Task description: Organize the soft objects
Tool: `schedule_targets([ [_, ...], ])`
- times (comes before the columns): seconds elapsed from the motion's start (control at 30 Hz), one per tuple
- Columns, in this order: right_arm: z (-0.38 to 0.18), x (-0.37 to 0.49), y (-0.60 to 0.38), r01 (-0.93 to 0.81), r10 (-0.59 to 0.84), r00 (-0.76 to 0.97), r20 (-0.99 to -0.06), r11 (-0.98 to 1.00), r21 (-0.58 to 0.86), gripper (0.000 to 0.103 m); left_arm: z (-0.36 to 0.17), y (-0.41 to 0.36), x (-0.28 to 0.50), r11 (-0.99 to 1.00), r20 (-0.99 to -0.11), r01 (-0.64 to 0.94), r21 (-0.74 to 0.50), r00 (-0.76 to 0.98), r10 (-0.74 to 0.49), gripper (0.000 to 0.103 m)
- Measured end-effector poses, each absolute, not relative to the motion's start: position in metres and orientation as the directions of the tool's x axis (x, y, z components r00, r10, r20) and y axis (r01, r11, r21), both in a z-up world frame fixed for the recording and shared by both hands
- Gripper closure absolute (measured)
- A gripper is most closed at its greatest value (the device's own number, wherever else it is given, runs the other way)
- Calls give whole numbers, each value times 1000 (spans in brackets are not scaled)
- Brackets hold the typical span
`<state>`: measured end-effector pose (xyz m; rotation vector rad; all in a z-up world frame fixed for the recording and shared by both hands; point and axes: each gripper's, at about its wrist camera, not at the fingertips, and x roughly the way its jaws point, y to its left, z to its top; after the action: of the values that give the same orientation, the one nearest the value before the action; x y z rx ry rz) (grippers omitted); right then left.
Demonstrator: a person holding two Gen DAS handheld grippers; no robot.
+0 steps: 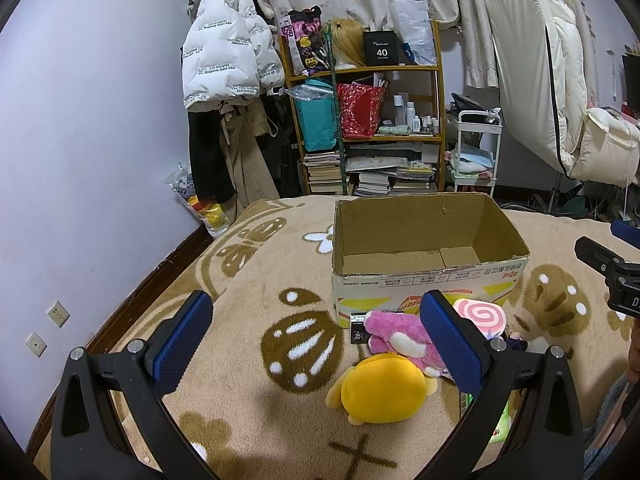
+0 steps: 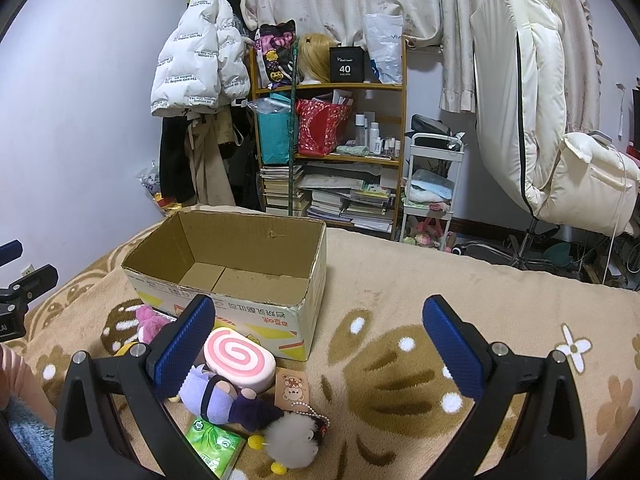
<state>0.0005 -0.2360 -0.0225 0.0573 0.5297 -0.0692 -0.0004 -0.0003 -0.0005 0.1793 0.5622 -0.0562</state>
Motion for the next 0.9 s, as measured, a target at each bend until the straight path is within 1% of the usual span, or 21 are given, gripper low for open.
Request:
schedule_targets([
  [0.9,-23,1,-236,80,-48,860,-508,996,41,0,1,1,0,983,-530,103,155,848,-5,1],
])
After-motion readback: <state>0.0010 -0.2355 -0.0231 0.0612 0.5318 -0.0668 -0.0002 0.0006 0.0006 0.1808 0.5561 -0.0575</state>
